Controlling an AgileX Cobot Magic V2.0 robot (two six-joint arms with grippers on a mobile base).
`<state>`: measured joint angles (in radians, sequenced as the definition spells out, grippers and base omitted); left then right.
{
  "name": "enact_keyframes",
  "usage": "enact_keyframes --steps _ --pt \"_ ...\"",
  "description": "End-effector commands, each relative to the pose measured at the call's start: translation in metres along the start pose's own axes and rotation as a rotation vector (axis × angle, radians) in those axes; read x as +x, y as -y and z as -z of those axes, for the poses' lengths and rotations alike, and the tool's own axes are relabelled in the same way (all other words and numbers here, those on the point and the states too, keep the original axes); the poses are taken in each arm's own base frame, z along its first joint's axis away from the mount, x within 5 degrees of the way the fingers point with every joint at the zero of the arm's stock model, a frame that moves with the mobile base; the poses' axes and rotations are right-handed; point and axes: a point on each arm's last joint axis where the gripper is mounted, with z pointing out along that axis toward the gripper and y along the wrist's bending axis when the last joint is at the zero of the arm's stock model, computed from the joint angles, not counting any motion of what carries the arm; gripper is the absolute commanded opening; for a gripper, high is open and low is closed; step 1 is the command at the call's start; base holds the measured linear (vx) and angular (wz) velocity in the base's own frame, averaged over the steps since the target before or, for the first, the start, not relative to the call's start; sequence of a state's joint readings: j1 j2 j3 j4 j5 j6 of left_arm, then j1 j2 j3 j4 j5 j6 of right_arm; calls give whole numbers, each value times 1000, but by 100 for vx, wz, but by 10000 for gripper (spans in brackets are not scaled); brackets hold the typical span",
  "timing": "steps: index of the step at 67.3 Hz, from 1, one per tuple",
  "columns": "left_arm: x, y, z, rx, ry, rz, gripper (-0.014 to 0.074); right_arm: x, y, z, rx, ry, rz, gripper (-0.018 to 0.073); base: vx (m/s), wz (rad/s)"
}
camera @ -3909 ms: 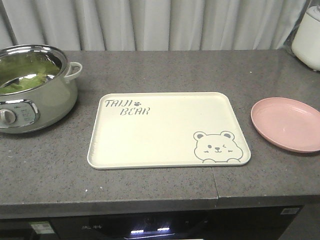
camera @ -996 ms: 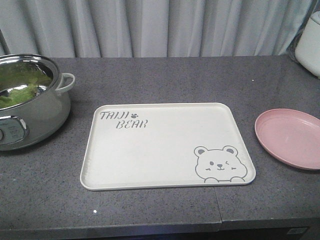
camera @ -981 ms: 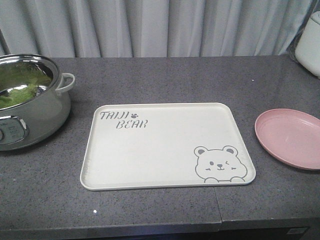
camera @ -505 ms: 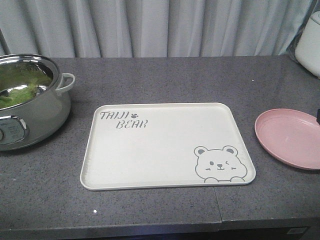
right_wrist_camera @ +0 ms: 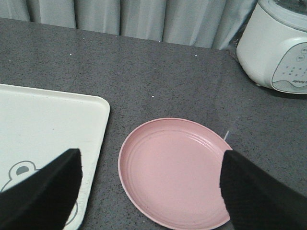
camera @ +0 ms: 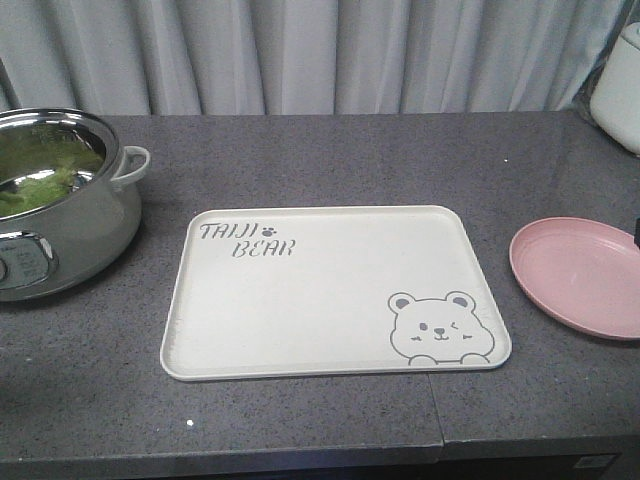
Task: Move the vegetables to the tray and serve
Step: 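Lower the left gripper into the pot onto the lettuce leaf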
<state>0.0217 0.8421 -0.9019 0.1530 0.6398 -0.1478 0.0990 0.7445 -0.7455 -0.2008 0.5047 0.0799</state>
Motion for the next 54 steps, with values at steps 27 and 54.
enact_keyframes --steps 27,54 --pt "-88 11 -129 -17 -347 -140 590 -16 2 6 6 100 17 564 0 0" --pt "-96 -2 -237 196 -451 -2 518 -15 2 6 7 94 17 564 0 0"
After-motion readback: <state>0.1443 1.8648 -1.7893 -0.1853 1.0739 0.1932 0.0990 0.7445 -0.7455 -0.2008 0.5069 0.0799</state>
